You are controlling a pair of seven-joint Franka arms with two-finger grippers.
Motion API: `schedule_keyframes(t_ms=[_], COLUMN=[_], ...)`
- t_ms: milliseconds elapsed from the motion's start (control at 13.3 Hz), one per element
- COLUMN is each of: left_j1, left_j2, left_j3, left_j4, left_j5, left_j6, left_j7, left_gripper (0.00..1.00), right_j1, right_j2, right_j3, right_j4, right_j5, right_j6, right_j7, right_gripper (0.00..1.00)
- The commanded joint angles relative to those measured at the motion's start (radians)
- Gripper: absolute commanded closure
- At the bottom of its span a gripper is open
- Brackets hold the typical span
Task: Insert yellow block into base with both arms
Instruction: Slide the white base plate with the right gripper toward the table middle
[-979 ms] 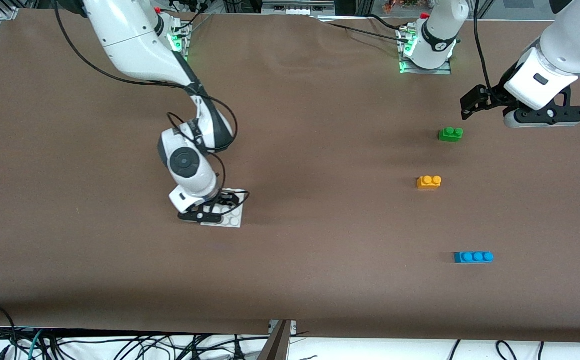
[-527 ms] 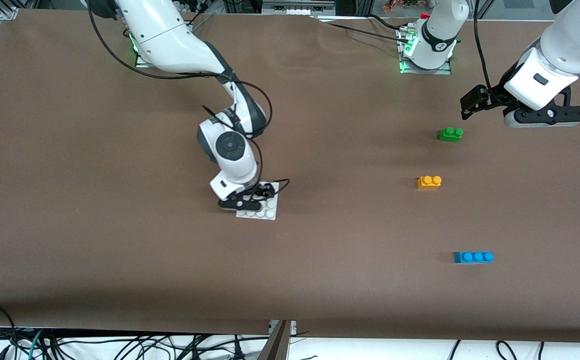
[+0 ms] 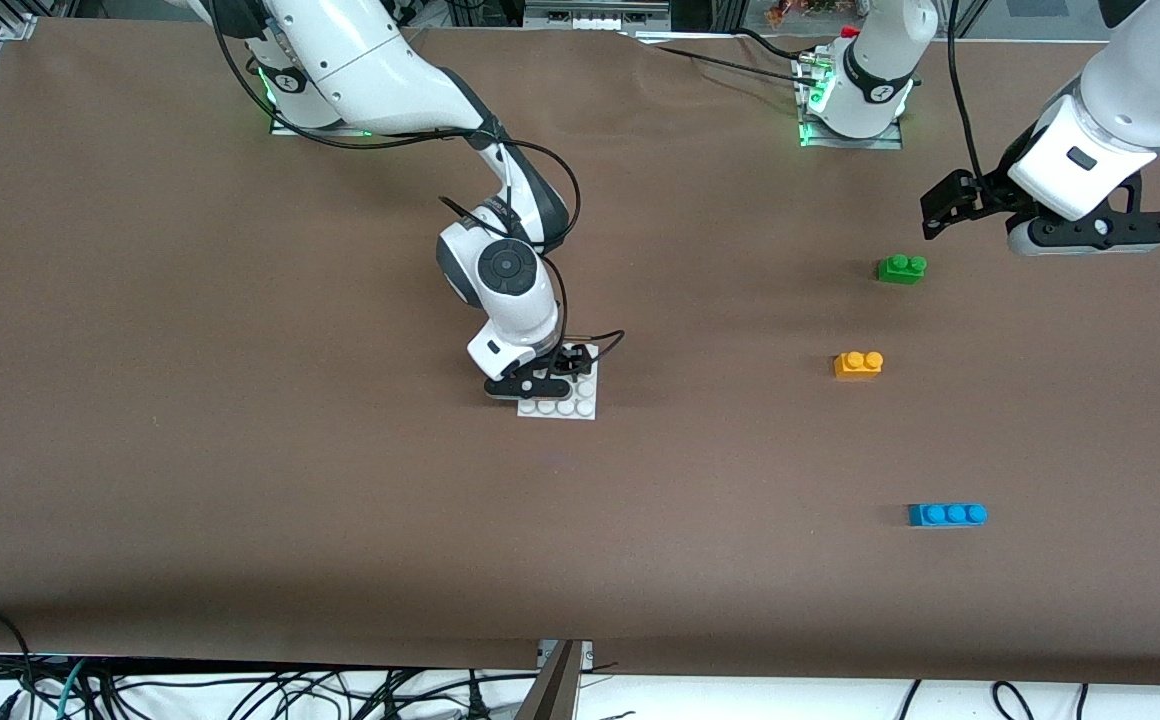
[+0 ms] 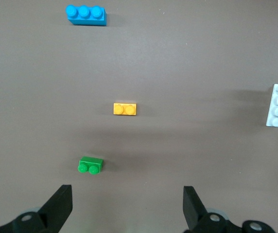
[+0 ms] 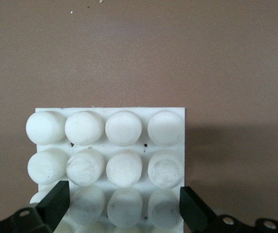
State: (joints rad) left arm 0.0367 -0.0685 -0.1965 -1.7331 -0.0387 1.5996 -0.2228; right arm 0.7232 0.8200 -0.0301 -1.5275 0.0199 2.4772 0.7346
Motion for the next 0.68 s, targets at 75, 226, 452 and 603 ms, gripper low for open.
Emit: schedule_keyframes(t_ms=[75,226,452,603], left_j1=[-0.004,-0.004,-0.003,-0.003], left_j2=[0.009,0.010,0.010,0.010], left_j3=[0.002,0.002,0.003,0.003], left_j4=[0.026,0.026,0.026,0.026], left_j5=[0.025,0.023,0.023,0.023], left_j6=[-0.021,-0.020,-0.020,-0.020], left_j7=[0.010,0.011,0.013,0.011], left_gripper=[0.00,0.00,0.00,0.00], right_j1=[-0.001,-0.002,-0.005,-0.007], right_j2=[0.036,0.025,0.008,-0.008], right_j3=[0.025,0.025,0.022,0.012], right_j4=[0.040,0.053,0.144,0.209], right_j5=[0.025,0.023,0.014,0.009], right_j6=[0.031,0.031,-0.078,-0.174], right_j7=[-0.011,-0.011,-0.018,-0.058], right_gripper=[0.00,0.00,0.00,0.00])
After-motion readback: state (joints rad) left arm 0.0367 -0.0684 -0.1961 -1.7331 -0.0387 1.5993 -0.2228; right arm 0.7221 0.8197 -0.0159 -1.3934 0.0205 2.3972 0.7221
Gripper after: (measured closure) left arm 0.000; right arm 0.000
